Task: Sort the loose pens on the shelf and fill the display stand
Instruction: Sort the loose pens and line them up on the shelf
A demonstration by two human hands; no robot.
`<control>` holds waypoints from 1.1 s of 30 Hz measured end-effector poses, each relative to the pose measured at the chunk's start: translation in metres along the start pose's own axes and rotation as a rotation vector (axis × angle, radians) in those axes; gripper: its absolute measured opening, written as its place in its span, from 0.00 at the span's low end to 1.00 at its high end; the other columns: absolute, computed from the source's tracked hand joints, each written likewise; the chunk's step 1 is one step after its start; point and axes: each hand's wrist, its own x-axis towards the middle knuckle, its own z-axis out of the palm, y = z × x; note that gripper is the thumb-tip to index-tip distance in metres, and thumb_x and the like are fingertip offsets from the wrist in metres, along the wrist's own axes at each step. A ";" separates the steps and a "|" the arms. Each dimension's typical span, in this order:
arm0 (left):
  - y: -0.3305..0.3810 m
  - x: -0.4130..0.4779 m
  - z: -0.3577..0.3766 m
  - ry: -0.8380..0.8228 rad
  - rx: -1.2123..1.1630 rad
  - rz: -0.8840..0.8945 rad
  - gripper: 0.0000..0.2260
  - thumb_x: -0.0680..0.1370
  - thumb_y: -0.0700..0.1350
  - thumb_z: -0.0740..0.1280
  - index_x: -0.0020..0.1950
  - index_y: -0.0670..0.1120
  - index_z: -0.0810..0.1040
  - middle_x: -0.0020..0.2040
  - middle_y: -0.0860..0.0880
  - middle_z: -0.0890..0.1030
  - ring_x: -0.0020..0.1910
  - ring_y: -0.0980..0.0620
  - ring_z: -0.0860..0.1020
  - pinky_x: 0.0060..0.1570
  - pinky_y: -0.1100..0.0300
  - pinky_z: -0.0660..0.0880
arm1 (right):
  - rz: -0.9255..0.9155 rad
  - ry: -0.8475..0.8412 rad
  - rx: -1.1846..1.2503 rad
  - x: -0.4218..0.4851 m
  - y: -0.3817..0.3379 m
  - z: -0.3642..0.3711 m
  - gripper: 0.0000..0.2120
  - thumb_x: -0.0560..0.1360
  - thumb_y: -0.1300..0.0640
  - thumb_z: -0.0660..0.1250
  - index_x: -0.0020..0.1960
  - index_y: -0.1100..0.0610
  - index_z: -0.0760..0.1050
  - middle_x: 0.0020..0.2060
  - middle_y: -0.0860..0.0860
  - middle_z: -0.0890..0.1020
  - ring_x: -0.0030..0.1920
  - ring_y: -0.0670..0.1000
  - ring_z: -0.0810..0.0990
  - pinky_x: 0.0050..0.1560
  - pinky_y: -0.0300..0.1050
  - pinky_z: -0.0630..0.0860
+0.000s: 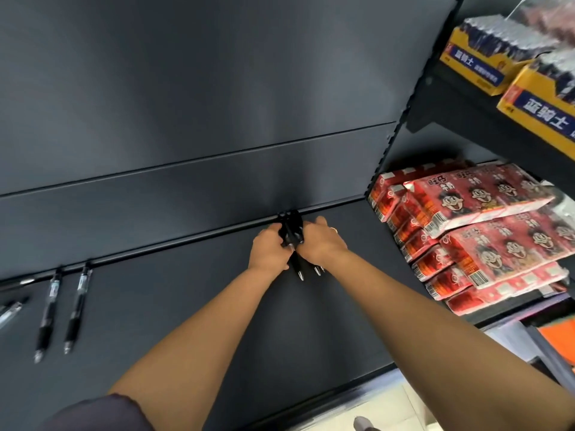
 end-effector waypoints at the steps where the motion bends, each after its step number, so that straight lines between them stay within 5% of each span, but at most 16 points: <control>1: 0.000 0.000 0.001 -0.003 0.005 0.004 0.21 0.75 0.35 0.66 0.67 0.43 0.70 0.54 0.42 0.72 0.51 0.46 0.75 0.38 0.52 0.80 | -0.012 0.006 -0.011 0.000 0.001 0.000 0.20 0.76 0.54 0.63 0.66 0.57 0.67 0.62 0.56 0.65 0.61 0.61 0.69 0.47 0.51 0.71; 9: -0.005 -0.005 -0.019 -0.014 0.116 0.036 0.20 0.77 0.39 0.65 0.68 0.45 0.69 0.50 0.47 0.74 0.53 0.46 0.76 0.53 0.52 0.77 | -0.066 0.015 -0.108 -0.007 -0.007 -0.006 0.19 0.78 0.55 0.61 0.68 0.57 0.66 0.63 0.56 0.65 0.64 0.61 0.66 0.52 0.54 0.72; 14: -0.010 -0.021 -0.059 0.035 0.269 0.117 0.13 0.77 0.41 0.64 0.62 0.45 0.72 0.51 0.45 0.77 0.51 0.47 0.76 0.52 0.56 0.74 | -0.159 0.114 -0.184 -0.023 -0.030 -0.011 0.20 0.79 0.53 0.59 0.70 0.55 0.65 0.64 0.57 0.67 0.63 0.62 0.68 0.56 0.56 0.71; 18: -0.019 -0.046 -0.109 0.117 0.485 0.198 0.09 0.77 0.44 0.63 0.57 0.46 0.71 0.52 0.46 0.76 0.52 0.45 0.76 0.50 0.50 0.75 | -0.280 0.239 -0.305 -0.045 -0.069 -0.008 0.18 0.79 0.51 0.59 0.67 0.55 0.67 0.62 0.56 0.70 0.62 0.61 0.70 0.55 0.55 0.70; 24: -0.060 -0.109 -0.202 0.273 0.731 0.254 0.07 0.78 0.47 0.62 0.54 0.47 0.71 0.52 0.47 0.76 0.50 0.46 0.75 0.40 0.54 0.71 | -0.442 0.372 -0.377 -0.093 -0.156 0.018 0.15 0.79 0.47 0.58 0.60 0.54 0.73 0.56 0.54 0.75 0.60 0.59 0.72 0.55 0.53 0.69; 33: -0.145 -0.203 -0.328 0.419 0.920 0.250 0.07 0.78 0.49 0.60 0.49 0.47 0.74 0.50 0.47 0.79 0.52 0.44 0.77 0.43 0.53 0.70 | -0.735 0.438 -0.331 -0.161 -0.305 0.083 0.14 0.80 0.49 0.56 0.54 0.55 0.77 0.51 0.52 0.79 0.55 0.57 0.75 0.50 0.51 0.69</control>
